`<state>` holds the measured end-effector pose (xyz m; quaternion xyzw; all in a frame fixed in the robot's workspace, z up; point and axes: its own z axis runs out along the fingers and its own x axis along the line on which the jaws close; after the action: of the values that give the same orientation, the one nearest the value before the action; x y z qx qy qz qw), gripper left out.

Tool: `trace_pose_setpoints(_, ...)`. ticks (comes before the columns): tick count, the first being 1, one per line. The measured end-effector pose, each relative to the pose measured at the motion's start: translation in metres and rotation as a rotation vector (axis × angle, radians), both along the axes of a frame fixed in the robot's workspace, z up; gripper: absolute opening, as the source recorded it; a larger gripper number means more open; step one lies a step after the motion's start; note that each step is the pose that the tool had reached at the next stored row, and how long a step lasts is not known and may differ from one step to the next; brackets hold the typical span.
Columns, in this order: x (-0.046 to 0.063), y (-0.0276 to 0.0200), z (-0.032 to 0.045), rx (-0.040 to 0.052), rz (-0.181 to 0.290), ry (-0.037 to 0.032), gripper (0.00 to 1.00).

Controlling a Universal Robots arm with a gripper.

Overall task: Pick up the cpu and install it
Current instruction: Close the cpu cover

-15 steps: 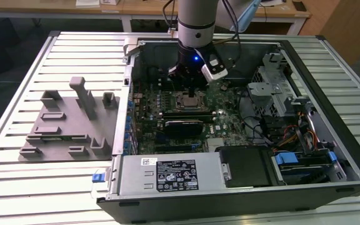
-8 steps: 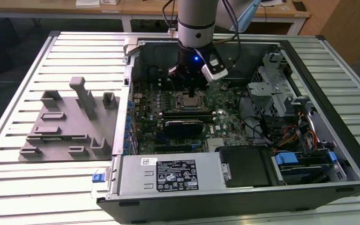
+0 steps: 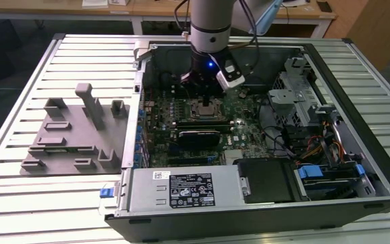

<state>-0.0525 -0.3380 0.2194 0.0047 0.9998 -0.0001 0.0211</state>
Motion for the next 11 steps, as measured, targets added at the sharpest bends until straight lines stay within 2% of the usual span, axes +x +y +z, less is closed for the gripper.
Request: trace_pose_setpoints(11, -0.0094, 0.0, -0.0067, 0.0, 0.0, 0.0, 0.11)
